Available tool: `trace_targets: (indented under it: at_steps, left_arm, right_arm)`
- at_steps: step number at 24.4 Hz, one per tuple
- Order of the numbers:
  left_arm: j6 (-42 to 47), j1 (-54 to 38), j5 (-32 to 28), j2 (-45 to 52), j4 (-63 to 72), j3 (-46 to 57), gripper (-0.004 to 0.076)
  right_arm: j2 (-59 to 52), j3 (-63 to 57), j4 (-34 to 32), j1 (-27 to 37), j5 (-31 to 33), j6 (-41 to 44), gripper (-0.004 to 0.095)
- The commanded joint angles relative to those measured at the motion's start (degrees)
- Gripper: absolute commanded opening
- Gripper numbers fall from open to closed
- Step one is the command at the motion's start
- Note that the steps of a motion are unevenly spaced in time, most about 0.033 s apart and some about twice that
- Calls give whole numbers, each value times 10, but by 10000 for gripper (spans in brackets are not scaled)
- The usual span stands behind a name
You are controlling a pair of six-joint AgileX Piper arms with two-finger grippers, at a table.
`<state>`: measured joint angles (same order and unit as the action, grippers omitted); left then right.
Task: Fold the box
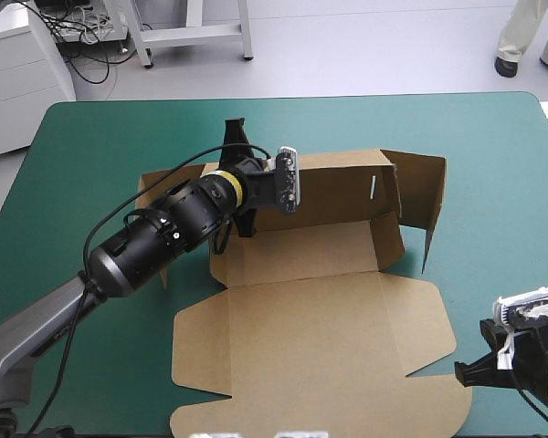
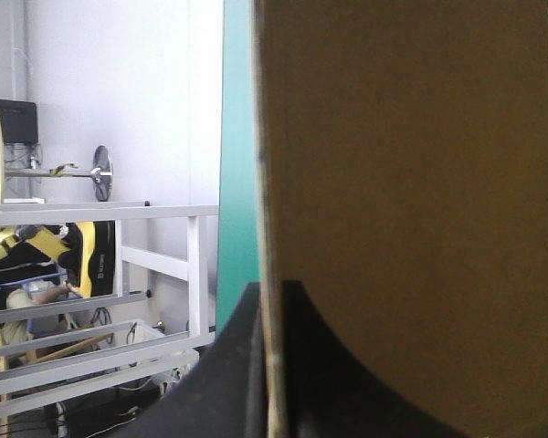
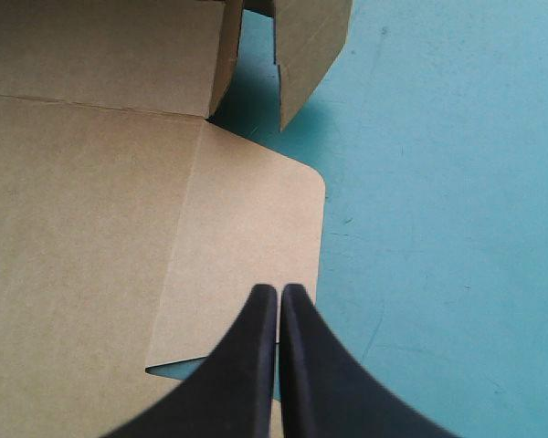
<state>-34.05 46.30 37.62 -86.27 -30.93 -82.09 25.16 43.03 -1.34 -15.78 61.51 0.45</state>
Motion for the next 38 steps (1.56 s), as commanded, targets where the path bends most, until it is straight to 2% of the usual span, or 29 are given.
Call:
trace_targets:
  at_steps: [1, 6, 8, 9, 10, 11, 13, 16, 26, 29, 32, 36, 38]
  left_arm:
    - [78, 4, -96, 57, -82, 53, -33]
    - [155, 16, -120, 78, -162, 122, -33]
    - [249, 40, -136, 84, -281, 164, -33]
    - [341, 58, -141, 85, -388, 189, -33]
    - [380, 64, -141, 85, -439, 197, -33]
    - [475, 75, -139, 88, -532, 218, -33]
    - [577, 76, -132, 91, -611, 243, -33]
    - [606, 76, -89, 91, -618, 268, -32]
    - [614, 76, -96, 91, -612, 280, -32]
    - [617, 76, -96, 91, -608, 280, -32]
    - [617, 76, -96, 91, -601, 280, -32]
    - [617, 76, -92, 91, -587, 280, -32]
    - [618, 76, -92, 91, -584, 280, -32]
  right_arm:
    - [4, 18, -5, 3, -35, 3, -4]
    - [4, 18, -5, 3, -39, 8, -4]
    - [4, 19, -5, 3, -40, 9, -4]
    - [4, 19, -5, 3, -40, 15, -4]
    - [4, 19, -5, 3, -40, 16, -4]
    - [4, 19, -5, 3, -40, 23, -4]
    - [4, 19, -5, 3, -40, 23, -4]
    - [4, 19, -3, 3, -38, 23, -4]
    - [4, 33, 1, 3, -46, 24, 16]
    - [5, 62, -13, 3, -48, 24, 98]
    - [13, 103, -29, 3, -47, 24, 248]
    - [45, 164, -35, 3, -47, 25, 585]
    - [68, 193, -35, 3, -47, 27, 693]
